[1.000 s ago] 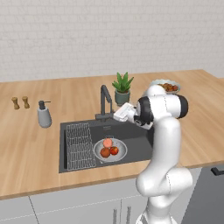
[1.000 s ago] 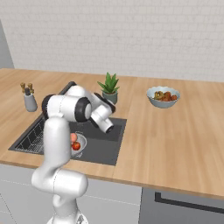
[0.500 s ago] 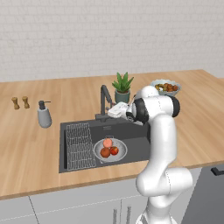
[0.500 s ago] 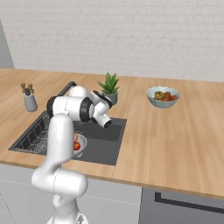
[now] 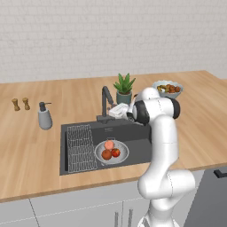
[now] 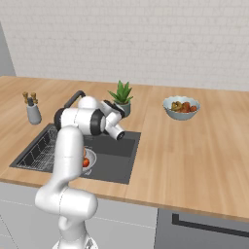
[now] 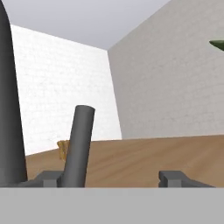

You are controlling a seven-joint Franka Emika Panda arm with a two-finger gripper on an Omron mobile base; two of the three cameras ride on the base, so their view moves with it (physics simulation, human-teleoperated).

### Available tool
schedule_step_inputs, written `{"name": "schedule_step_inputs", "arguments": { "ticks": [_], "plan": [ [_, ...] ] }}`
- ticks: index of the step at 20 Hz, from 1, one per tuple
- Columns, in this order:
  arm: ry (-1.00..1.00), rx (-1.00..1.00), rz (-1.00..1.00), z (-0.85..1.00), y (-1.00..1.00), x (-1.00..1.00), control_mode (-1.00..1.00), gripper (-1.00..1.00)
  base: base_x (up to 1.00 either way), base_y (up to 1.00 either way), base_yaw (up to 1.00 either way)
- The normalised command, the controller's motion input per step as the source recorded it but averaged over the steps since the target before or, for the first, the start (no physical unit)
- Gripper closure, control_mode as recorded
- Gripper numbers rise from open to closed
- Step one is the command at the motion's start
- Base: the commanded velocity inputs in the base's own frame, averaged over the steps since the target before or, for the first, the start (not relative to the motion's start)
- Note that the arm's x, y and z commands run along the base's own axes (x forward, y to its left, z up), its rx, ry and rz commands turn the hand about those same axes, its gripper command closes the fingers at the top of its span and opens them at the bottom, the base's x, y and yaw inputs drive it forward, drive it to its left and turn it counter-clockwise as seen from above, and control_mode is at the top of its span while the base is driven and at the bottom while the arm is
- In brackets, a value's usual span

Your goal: Put the colander in the sink, put the apple, orange, peach in the colander, and turn on the sink faucet and pour water over the colander.

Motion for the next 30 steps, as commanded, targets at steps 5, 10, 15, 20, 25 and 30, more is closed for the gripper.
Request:
{"name": "schedule_step_inputs", "arguments": {
  "ticks": [5,10,15,20,25,30],
  "plan": [
    [0.0,0.01,-0.13,-0.23,-0.1,0.2,-1.0,1.0,0.0,0.0,0.0],
    [-0.01,0.05,-0.33,-0.33,-0.46,0.09,-1.0,1.0,0.0,0.0,0.0],
    [0.0,0.04,-0.35,-0.35,-0.76,0.23,-1.0,1.0,0.0,0.0,0.0],
    [0.07,0.07,-0.21,-0.24,-1.0,0.57,-1.0,1.0,0.0,0.0,0.0],
    [0.14,0.19,-0.08,-0.33,-1.0,0.68,-1.0,1.0,0.0,0.0,0.0],
    [0.17,0.29,-0.03,-0.4,-1.0,0.75,-1.0,1.0,0.0,0.0,0.0]
  ]
}}
